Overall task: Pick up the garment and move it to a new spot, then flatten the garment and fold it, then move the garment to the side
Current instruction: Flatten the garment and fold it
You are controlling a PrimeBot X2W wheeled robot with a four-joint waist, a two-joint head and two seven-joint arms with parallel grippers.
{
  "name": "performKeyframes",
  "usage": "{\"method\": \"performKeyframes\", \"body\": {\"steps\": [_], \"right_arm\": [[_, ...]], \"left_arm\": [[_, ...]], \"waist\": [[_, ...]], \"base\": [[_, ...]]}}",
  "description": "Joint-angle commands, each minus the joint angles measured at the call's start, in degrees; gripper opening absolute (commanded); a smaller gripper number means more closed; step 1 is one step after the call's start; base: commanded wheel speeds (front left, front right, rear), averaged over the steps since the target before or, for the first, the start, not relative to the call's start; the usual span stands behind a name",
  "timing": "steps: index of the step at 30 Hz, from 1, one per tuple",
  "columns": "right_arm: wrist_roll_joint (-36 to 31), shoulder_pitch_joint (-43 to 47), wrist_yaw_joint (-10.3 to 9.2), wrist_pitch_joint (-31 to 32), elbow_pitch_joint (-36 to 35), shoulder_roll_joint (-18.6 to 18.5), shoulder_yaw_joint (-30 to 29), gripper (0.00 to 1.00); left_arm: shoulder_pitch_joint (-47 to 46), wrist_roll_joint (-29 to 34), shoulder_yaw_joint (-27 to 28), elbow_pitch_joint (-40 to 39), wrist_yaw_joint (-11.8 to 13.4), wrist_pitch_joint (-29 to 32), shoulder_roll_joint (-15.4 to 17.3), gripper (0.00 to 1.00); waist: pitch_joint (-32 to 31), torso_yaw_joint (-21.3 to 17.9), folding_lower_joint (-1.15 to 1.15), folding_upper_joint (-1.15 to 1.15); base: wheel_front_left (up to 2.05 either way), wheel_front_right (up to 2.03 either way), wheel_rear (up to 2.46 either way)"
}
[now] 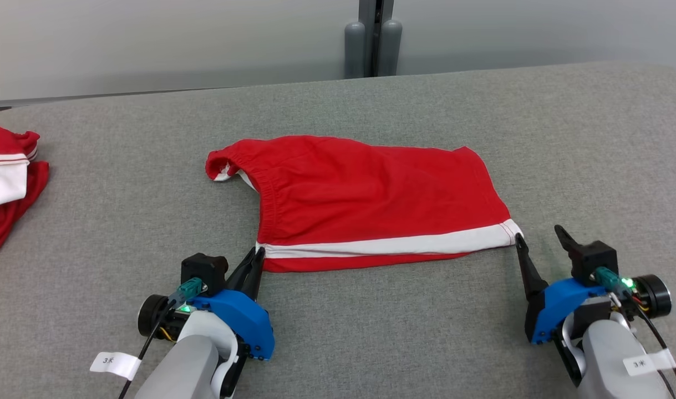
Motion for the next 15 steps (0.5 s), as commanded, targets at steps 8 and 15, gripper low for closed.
{"method": "performKeyframes", "body": {"steps": [8, 15], "right_arm": [[3.04, -6.08, 0.01, -0.18, 9.18, -0.72, 5.92, 1.00], [8.12, -8.09, 0.01, -0.40, 14.13, -0.52, 12.24, 1.00]], "left_arm": [[0.26, -0.62, -0.27, -0.87, 0.38, -0.45, 0.47, 0.00], [0.52, -1.02, -0.43, -1.11, 0.61, -0.46, 0.63, 0.00]], "waist": [[0.27, 0.73, 0.00, 0.00], [0.13, 0.64, 0.00, 0.00]], "base": [[0.00, 0.00, 0.00], [0.00, 0.00, 0.00]]}}
